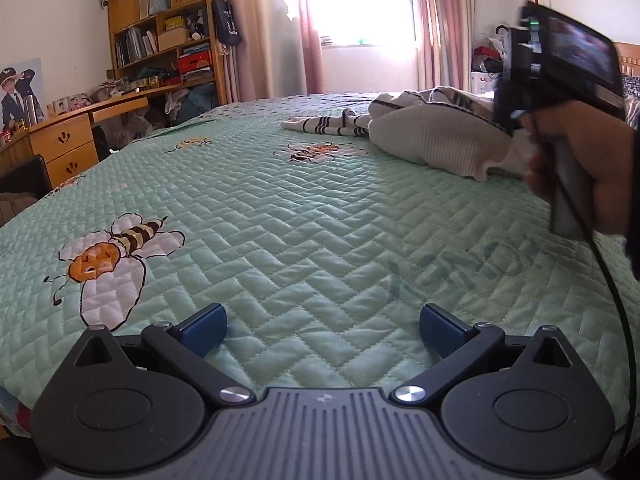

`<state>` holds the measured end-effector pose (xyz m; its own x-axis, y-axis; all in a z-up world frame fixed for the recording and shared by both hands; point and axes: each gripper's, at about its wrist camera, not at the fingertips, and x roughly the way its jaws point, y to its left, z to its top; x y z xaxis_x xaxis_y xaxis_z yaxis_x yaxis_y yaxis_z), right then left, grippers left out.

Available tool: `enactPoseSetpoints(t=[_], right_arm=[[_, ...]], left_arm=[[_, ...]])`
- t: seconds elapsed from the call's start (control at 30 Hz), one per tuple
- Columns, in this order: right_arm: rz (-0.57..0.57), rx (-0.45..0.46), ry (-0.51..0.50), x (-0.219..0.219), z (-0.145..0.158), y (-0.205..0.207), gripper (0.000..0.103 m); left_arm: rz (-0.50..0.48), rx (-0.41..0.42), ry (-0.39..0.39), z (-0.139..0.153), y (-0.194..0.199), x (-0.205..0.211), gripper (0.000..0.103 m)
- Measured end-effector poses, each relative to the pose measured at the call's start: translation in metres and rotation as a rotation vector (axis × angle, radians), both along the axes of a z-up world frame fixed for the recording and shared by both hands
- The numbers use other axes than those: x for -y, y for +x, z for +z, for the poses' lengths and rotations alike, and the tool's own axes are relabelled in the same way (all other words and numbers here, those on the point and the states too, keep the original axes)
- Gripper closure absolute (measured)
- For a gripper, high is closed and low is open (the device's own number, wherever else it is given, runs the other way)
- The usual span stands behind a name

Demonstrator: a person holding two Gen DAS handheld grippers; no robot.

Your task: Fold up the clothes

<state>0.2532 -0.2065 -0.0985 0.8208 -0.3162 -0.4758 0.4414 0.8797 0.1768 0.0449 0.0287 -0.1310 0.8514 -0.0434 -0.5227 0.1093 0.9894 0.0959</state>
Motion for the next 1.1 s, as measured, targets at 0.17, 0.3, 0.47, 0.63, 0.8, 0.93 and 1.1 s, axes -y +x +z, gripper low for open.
enactPoseSetpoints(t=[0.17, 0.3, 0.47, 0.63, 0.8, 0.93, 1.1], right_arm=[[-0.017, 0.113, 0.045, 0.02, 0.017, -0.04, 0.098], [-0.113, 0.2, 0.091, 0.044, 0.04, -0.068, 0.099], [-0.156, 0.214, 0.091, 0.082, 0.052, -0.128, 0.099], [-0.157, 0.199, 0.065, 0.087, 0.051, -0.159, 0.099], [-0.42, 0.198, 0.171, 0.153, 0.029, -0.17, 0.099], [-0.456, 0.182, 0.221, 0.179, 0.024, -0.194, 0.096], [-0.329, 0.169, 0.122, 0.151, 0.025, -0.215, 0.084]], left_arm=[[0.005, 0.002, 0.002, 0.0, 0.0, 0.001, 0.001], [0.009, 0.016, 0.025, -0.001, -0.004, 0.003, 0.001], [0.02, 0.034, 0.048, 0.0, -0.011, 0.005, 0.001], [0.024, 0.037, 0.06, 0.002, -0.018, 0.011, 0.001], [-0.003, 0.07, 0.11, 0.001, -0.03, 0.01, 0.001], [-0.004, 0.07, 0.093, 0.0, -0.027, 0.008, 0.001], [-0.009, 0.069, 0.084, 0.0, -0.022, 0.015, 0.001]])
